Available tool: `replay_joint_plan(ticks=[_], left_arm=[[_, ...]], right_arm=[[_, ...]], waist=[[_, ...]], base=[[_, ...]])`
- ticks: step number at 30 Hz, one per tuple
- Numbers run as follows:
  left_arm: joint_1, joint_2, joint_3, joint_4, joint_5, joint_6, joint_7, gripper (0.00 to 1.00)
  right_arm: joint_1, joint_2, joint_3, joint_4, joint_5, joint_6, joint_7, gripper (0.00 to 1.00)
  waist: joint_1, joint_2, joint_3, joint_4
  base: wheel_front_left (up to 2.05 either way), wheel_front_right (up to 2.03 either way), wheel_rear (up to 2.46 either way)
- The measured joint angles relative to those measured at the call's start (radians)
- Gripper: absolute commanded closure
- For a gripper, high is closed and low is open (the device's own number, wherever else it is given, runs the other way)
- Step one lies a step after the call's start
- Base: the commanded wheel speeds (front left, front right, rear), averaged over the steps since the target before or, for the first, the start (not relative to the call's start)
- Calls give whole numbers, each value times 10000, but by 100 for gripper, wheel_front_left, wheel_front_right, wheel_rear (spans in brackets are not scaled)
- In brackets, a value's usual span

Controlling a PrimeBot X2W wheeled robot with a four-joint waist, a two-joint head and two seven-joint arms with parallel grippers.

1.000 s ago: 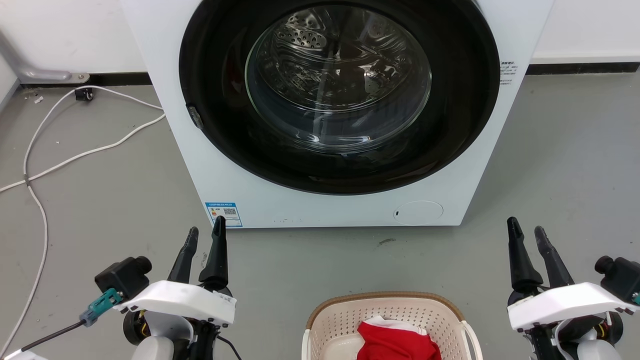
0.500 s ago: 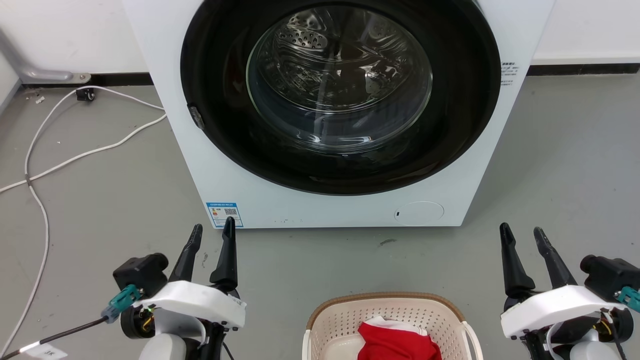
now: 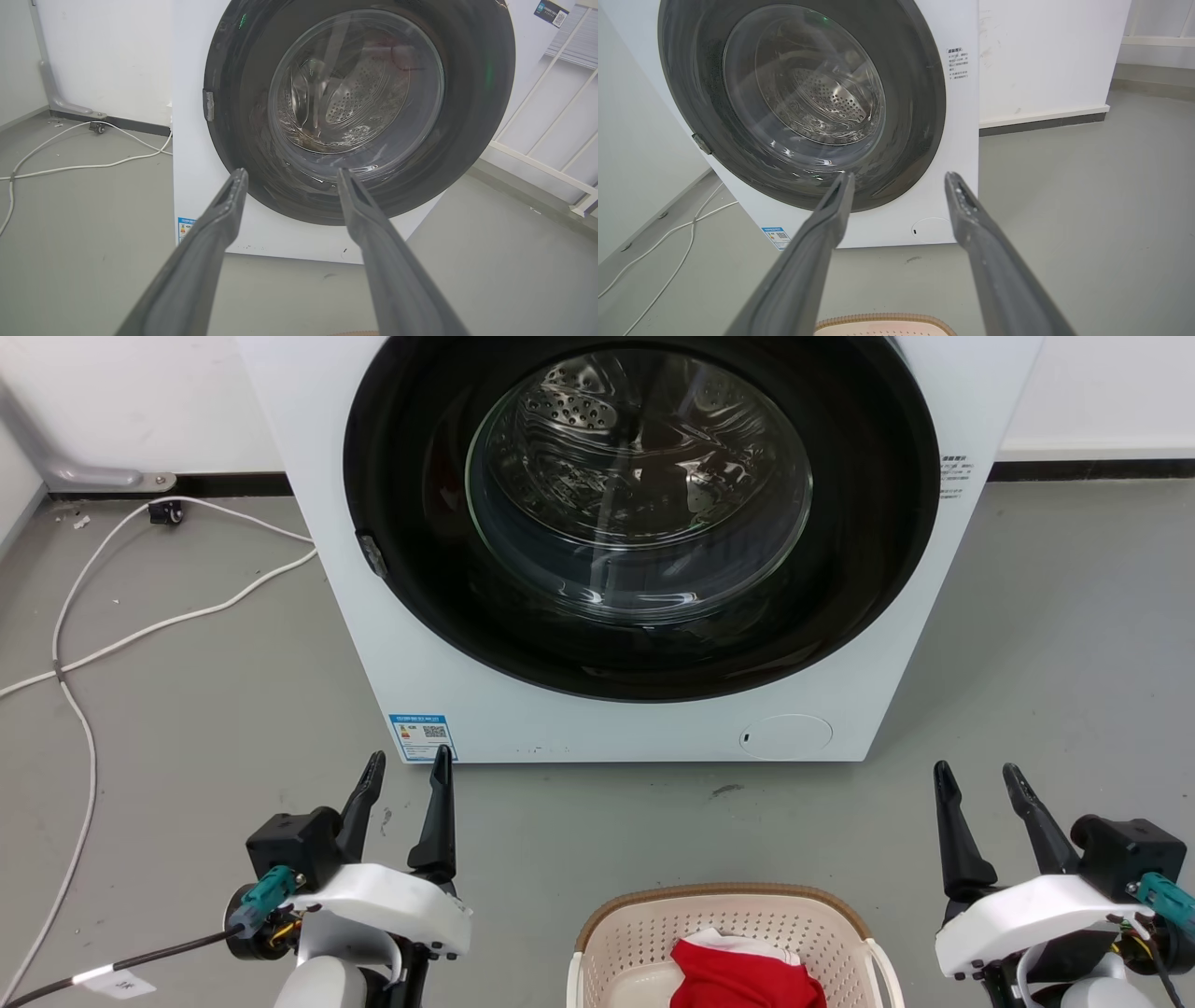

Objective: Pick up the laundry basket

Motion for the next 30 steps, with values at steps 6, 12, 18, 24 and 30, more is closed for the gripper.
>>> replay_joint_plan(ticks=[6,12,18,24,30], left_arm=[[-27,2,-84,71,546,31,-127,0],[-60,2,-157,190,1045,98,-267,0],[-99,4,-224,265,1498,150,-368,0],[-144,4,-290,309,1919,219,-487,0],[-171,4,-343,330,2322,278,-587,0]], right_arm=[[38,0,-8,0,-445,0,40,0],[44,0,-36,10,-959,2,44,0],[52,0,-36,12,-1438,2,31,0],[60,0,-50,12,-1847,2,-17,0],[67,0,-50,12,-2243,2,-65,0]], waist=[[0,0,-2,30],[0,0,-1,42],[0,0,-6,56],[0,0,34,90],[0,0,52,108]], base=[[0,0,0],[0,0,0],[0,0,0],[0,0,0],[0,0,0]])
